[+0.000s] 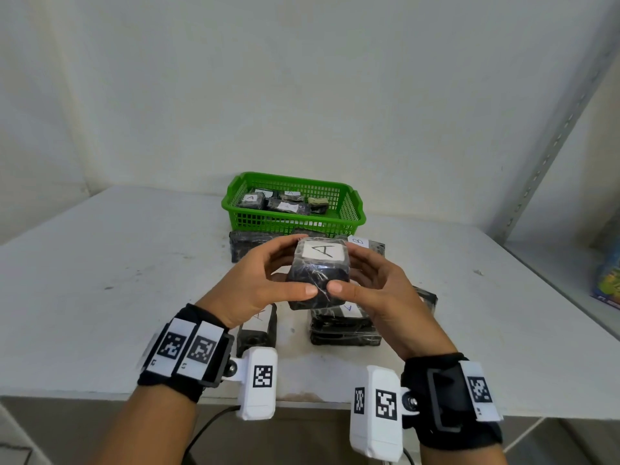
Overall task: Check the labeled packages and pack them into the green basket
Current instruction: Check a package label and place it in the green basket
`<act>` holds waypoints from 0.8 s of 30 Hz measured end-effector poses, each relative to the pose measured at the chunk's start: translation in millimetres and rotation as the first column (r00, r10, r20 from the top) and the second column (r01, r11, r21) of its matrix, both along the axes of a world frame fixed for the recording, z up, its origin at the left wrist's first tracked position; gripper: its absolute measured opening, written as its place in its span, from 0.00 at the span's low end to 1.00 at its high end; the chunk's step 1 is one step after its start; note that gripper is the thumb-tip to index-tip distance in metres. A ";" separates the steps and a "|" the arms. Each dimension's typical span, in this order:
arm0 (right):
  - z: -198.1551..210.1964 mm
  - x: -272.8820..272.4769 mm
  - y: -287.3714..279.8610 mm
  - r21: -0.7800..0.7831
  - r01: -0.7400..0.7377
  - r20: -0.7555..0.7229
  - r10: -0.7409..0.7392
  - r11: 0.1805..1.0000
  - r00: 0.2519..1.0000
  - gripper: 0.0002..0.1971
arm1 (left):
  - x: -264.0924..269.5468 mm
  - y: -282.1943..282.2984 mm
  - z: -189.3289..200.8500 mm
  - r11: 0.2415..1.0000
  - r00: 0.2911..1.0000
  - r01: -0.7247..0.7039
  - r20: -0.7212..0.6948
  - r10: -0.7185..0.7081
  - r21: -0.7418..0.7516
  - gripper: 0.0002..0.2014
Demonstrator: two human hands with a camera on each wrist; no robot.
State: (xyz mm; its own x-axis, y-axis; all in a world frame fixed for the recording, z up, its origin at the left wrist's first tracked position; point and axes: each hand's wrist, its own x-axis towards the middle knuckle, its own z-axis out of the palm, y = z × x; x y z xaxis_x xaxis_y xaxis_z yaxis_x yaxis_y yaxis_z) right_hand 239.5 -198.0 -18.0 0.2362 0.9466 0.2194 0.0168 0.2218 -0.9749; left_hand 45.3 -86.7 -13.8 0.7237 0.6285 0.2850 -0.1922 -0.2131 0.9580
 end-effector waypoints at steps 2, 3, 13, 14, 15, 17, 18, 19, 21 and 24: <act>0.3 -1.0 1.1 -0.051 -0.052 -0.035 0.050 0.997 0.998 0.39 | -1.7 2.2 0.1 1.000 1.000 0.010 -0.024 -0.010 0.018 0.44; 2.2 -1.6 1.5 -0.080 -0.064 -0.075 0.058 0.995 0.995 0.38 | -2.9 3.3 0.2 0.999 0.998 0.033 -0.049 -0.031 0.038 0.45; 14.0 2.1 15.1 -0.196 0.040 -0.160 -0.072 0.980 0.984 0.13 | -1.0 7.0 5.2 0.995 0.993 0.097 -0.066 -0.095 0.035 0.37; 13.5 3.8 16.5 -0.176 0.063 -0.188 -0.096 0.982 0.977 0.15 | -0.2 6.4 3.5 0.997 0.997 0.071 -0.031 -0.072 -0.018 0.33; 13.4 4.6 17.7 -0.165 0.082 -0.211 -0.117 0.983 0.971 0.17 | 1.3 4.9 1.9 0.996 0.999 0.051 0.000 -0.051 -0.080 0.30; 14.0 3.7 19.8 -0.163 0.099 -0.223 -0.135 0.982 0.965 0.17 | 5.7 0.9 0.4 0.990 0.999 -0.023 0.018 0.026 -0.136 0.23; 14.7 2.9 20.5 -0.165 0.095 -0.220 -0.130 0.982 0.967 0.15 | 8.3 -0.2 0.5 0.990 0.997 -0.081 0.007 0.082 -0.119 0.21; 15.9 1.8 21.3 -0.169 0.088 -0.214 -0.124 0.982 0.969 0.13 | 10.6 -0.2 0.6 0.987 0.992 -0.128 0.001 0.128 -0.098 0.20; 18.7 1.4 24.8 -0.198 0.078 -0.213 -0.121 0.977 0.970 0.14 | 13.7 2.7 2.1 0.982 0.985 -0.172 -0.002 0.172 -0.077 0.17; 25.0 5.1 32.1 -0.252 0.009 -0.168 -0.053 0.968 0.984 0.19 | 16.7 11.4 6.8 0.977 0.978 -0.207 -0.041 0.205 -0.049 0.08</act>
